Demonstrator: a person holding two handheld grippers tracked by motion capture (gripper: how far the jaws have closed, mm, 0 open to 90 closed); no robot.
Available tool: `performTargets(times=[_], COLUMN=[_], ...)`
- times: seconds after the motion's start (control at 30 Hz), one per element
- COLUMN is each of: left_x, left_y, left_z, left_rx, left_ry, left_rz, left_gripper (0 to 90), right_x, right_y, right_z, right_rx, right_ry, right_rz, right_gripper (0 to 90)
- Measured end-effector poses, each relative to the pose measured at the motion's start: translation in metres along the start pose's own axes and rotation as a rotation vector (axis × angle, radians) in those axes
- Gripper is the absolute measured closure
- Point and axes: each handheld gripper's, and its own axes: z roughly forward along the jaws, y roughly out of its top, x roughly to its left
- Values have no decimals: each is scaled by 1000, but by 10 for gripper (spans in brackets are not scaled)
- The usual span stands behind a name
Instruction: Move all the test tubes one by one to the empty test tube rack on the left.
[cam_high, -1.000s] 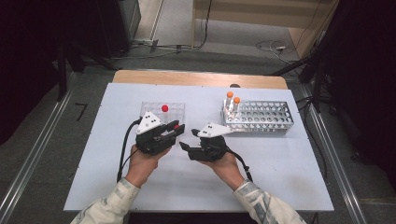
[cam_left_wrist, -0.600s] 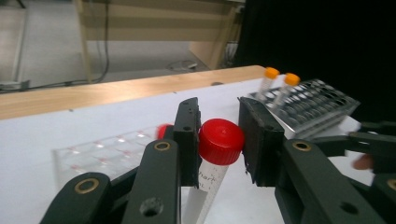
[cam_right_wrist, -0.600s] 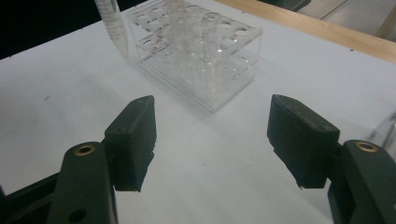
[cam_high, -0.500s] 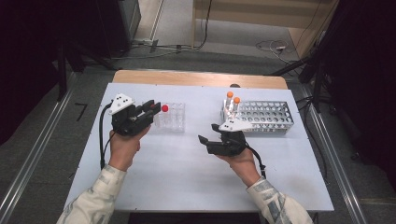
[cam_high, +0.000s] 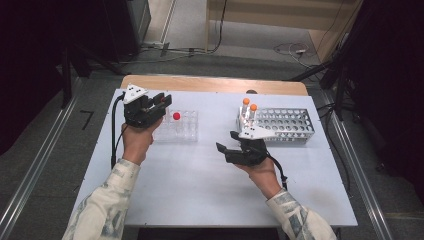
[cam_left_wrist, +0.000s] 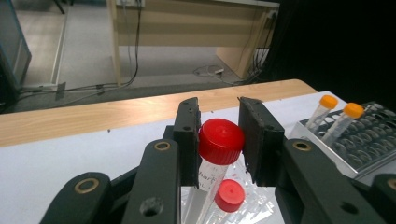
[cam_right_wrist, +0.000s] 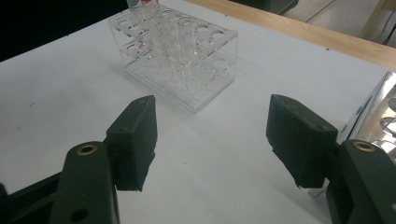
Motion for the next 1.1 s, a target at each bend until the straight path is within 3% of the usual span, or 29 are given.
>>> performTargets(times=[0.3, 0.67, 1.1], left_x=[1, 1, 3], left_y=[-17, -43, -41], left_z=[7, 17, 8], left_rx=[2, 37, 9], left_ry=[8, 22, 1], left_rz=[-2, 6, -41], left_gripper=[694, 689, 579], right_x=[0, 0, -2], right_y=[0, 0, -2], right_z=[0, 1, 2], right_rx=[-2, 3, 10], right_ry=[-3, -3, -18], right_rz=[8, 1, 7], right_gripper=[330, 331, 333])
